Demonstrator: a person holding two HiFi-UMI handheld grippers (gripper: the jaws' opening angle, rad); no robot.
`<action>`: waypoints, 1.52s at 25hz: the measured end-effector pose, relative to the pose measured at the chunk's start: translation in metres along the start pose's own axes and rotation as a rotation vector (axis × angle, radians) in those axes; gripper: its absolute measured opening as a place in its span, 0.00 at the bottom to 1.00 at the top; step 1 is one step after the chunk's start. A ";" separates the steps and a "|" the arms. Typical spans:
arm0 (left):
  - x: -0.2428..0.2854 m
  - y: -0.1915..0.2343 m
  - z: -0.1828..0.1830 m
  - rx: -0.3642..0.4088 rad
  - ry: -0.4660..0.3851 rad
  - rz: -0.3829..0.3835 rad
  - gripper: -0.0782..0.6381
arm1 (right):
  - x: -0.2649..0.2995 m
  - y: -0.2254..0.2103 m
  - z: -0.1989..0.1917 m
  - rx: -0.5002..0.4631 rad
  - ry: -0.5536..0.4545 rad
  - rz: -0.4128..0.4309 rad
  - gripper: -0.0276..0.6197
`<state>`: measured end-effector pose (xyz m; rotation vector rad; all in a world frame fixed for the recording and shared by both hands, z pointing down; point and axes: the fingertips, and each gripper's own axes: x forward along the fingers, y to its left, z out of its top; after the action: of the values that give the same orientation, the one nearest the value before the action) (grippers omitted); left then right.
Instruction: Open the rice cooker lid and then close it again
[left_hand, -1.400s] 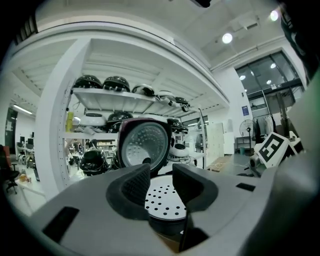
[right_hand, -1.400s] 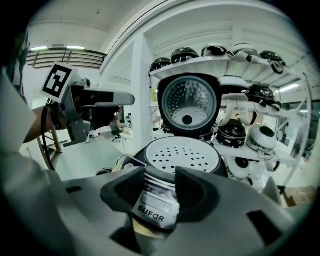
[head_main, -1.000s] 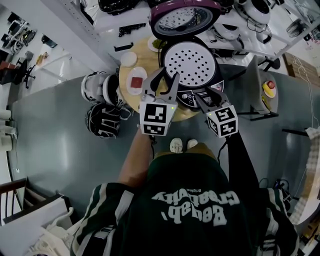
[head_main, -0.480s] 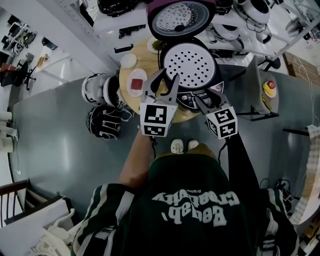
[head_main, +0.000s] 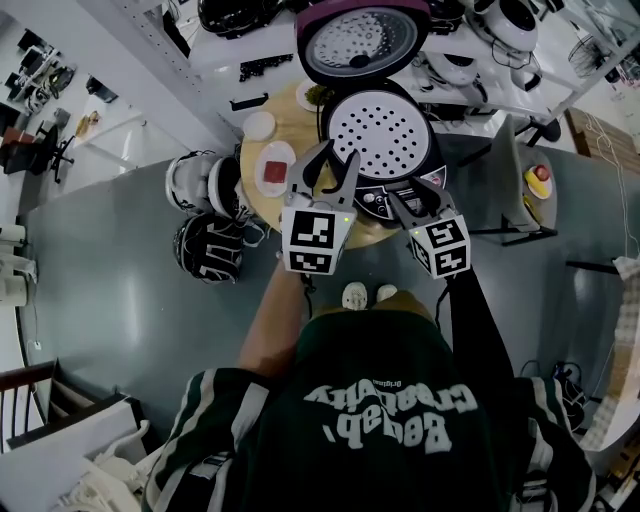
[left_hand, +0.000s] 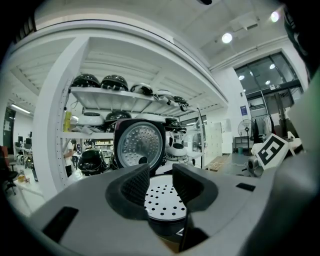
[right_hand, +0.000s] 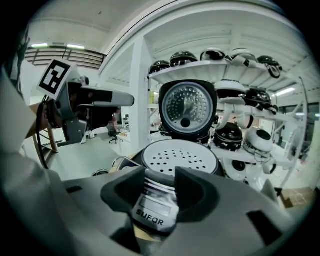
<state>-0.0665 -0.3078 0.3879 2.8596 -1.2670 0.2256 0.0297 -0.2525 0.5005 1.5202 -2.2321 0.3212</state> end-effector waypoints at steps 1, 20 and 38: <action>0.000 0.000 0.001 0.001 -0.001 0.000 0.29 | 0.000 0.000 0.000 -0.007 -0.001 -0.003 0.34; 0.000 0.010 0.027 -0.032 -0.036 -0.001 0.29 | -0.036 -0.042 0.085 0.004 -0.223 -0.089 0.29; 0.065 0.062 0.081 -0.022 -0.025 0.128 0.30 | 0.001 -0.127 0.199 -0.022 -0.384 -0.013 0.29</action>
<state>-0.0584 -0.4025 0.3134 2.7744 -1.4496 0.1753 0.1054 -0.3835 0.3186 1.7005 -2.4999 -0.0039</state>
